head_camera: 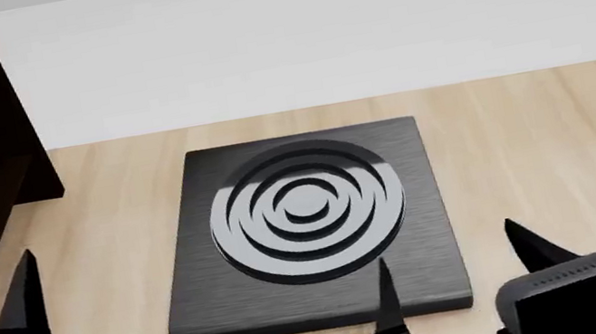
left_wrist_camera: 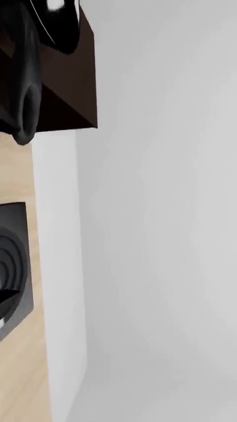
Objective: Put the frying pan on the cabinet shelf.
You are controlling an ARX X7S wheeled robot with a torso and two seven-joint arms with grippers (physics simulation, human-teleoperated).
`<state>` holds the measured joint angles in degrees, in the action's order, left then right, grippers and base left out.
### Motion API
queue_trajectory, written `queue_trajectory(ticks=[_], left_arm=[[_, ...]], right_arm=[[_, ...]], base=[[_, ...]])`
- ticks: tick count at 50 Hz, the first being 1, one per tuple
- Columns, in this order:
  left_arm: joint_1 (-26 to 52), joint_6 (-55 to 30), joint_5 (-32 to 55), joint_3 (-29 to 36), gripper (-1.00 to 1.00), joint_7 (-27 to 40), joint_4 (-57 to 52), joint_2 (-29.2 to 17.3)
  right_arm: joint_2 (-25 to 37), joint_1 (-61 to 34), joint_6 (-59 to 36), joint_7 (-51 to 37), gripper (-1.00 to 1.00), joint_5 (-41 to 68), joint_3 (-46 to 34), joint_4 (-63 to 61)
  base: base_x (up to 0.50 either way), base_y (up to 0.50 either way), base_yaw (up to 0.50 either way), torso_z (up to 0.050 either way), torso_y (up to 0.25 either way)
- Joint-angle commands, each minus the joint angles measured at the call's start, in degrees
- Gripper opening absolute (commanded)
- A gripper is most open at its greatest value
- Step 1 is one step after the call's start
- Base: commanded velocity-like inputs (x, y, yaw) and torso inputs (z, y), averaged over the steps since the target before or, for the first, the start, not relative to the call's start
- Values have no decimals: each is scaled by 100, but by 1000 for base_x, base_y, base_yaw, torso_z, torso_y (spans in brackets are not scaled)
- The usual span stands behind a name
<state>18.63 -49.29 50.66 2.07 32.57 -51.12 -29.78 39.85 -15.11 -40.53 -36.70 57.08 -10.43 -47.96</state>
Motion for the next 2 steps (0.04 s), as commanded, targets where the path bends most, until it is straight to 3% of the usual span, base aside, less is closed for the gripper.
queue_trajectory(ticks=[1, 2], left_arm=[[356, -586, 1023, -372, 100, 655, -334, -86], [424, -666, 1174, -418, 100, 779, -376, -122]], right_arm=[[183, -234, -194, -454, 100, 437, 337, -22], [197, -262, -210, -481, 100, 486, 359, -18]], base=[[0, 0, 0, 0, 0], [0, 0, 0, 0, 0]])
